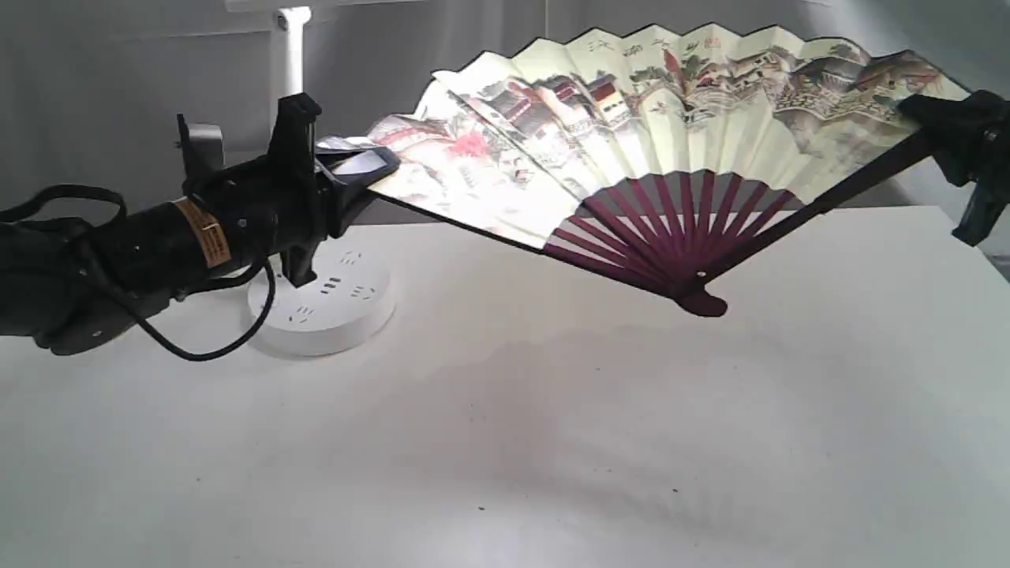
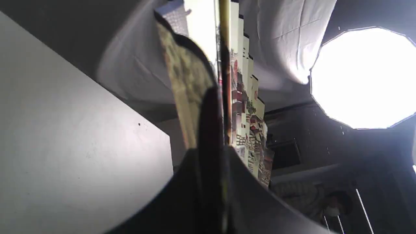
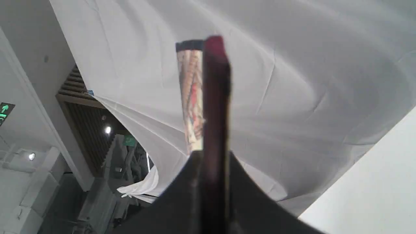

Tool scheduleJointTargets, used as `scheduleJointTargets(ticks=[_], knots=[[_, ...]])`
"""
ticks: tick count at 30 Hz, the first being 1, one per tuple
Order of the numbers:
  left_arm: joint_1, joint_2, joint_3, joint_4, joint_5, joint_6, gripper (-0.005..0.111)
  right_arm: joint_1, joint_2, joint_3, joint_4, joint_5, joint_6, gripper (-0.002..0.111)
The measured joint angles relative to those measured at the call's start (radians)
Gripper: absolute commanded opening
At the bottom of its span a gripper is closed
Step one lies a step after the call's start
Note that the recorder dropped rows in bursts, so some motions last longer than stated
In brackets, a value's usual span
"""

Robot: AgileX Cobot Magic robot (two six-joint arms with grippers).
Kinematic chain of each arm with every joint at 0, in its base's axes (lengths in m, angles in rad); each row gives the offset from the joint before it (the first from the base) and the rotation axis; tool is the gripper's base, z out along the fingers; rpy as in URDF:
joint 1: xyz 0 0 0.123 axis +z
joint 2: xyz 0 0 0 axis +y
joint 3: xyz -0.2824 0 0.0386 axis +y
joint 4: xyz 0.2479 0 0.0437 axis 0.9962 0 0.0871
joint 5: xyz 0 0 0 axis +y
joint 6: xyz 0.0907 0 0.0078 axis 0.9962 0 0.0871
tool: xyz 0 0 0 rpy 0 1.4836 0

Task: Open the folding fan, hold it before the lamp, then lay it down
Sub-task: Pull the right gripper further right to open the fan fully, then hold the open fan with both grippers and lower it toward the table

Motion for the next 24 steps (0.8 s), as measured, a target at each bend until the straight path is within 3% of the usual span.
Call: scheduleJointTargets(ticks=[24], knots=[[-0.004, 0.0, 0.0, 0.004, 0.0, -0.002, 0.0, -0.047, 0.0, 0.095, 0.047, -0.026, -0.014, 0.0]])
